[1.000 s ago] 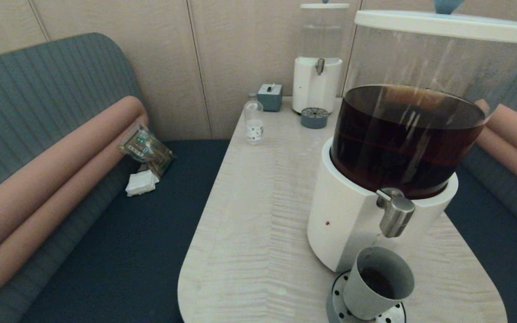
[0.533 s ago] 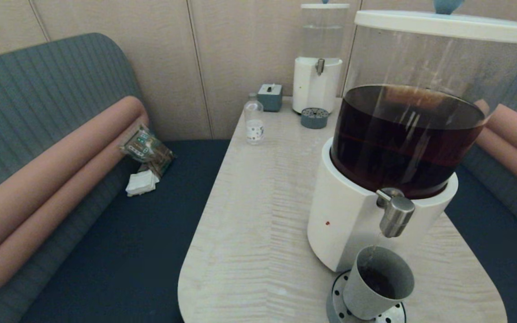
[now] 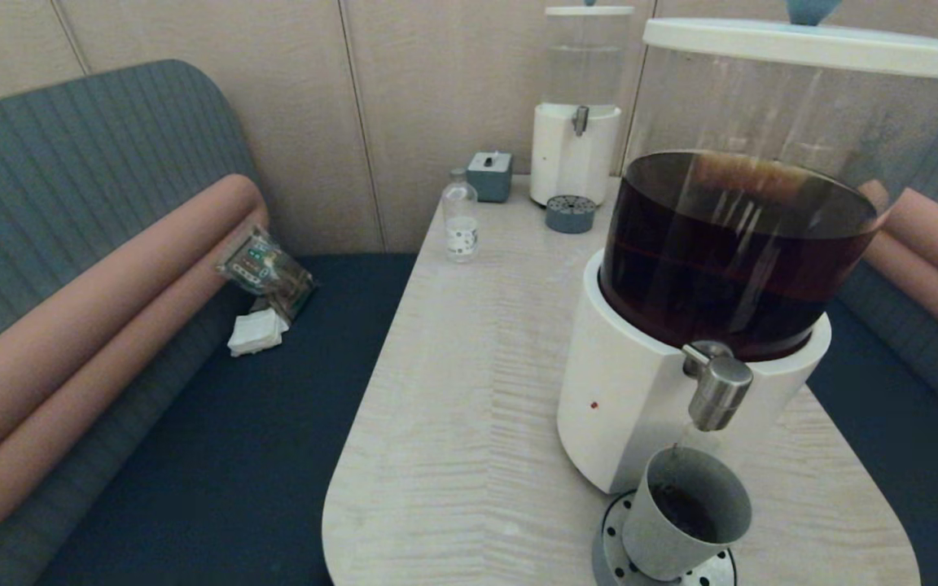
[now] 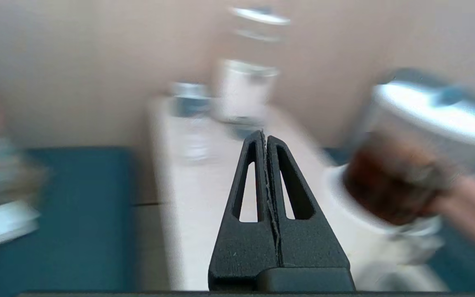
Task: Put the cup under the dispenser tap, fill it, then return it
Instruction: Turn off the faucet
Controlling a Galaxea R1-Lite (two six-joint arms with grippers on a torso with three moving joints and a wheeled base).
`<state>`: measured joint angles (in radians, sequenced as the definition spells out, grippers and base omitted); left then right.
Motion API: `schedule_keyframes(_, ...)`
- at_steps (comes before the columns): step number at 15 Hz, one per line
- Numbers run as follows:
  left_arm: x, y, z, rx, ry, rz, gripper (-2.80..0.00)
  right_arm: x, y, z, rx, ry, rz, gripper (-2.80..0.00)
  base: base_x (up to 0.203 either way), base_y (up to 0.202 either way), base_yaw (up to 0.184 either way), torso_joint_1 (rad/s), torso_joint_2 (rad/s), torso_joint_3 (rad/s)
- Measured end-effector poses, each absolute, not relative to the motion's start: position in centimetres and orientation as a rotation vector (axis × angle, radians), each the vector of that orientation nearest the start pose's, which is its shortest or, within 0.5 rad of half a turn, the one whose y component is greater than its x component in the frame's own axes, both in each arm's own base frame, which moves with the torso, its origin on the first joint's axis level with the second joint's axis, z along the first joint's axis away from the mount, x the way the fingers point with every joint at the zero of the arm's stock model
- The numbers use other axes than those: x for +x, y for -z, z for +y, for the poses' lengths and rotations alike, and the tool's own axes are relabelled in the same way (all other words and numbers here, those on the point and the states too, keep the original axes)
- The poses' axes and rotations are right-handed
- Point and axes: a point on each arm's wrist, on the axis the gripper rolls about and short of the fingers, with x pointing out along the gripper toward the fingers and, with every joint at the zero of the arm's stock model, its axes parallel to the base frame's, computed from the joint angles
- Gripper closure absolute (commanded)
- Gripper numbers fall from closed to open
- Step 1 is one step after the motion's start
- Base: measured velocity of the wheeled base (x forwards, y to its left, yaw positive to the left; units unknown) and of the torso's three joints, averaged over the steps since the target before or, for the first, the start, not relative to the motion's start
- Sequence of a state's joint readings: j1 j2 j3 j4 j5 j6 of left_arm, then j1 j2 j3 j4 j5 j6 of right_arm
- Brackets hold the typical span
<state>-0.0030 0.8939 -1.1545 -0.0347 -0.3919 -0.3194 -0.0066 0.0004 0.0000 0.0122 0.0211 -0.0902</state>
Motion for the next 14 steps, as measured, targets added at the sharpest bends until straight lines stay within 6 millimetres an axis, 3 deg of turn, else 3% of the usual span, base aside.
schedule_keyframes(2,8.4,-38.4,-1.5,-0.271,0.632,-0.148,0.0,-2.3,-7.4,0.1,-0.09,-0.015,0.012,0.0,0.0,0.0,0.0,0.0,0.0,0.0)
schedule_keyframes(6,12.3,-36.9,-3.5,-0.203,1.017,0.051,0.0,-2.3,-7.4,0.1,-0.09,-0.014,0.012,0.0,0.0,0.0,0.0,0.0,0.0,0.0)
schedule_keyframes(8,14.3,-36.9,-4.9,-0.161,1.09,0.106,0.0,-2.3,-7.4,0.1,-0.09,-0.015,0.012,0.0,0.0,0.0,0.0,0.0,0.0,0.0)
schedule_keyframes(11,16.8,-38.5,-6.9,-0.087,1.158,0.114,0.0,-2.3,-7.4,0.1,-0.09,-0.015,0.012,0.0,0.0,0.0,0.0,0.0,0.0,0.0)
schedule_keyframes(14,19.0,-39.2,-9.1,0.087,1.156,0.132,0.0,-2.3,-7.4,0.1,-0.09,-0.014,0.012,0.0,0.0,0.0,0.0,0.0,0.0,0.0)
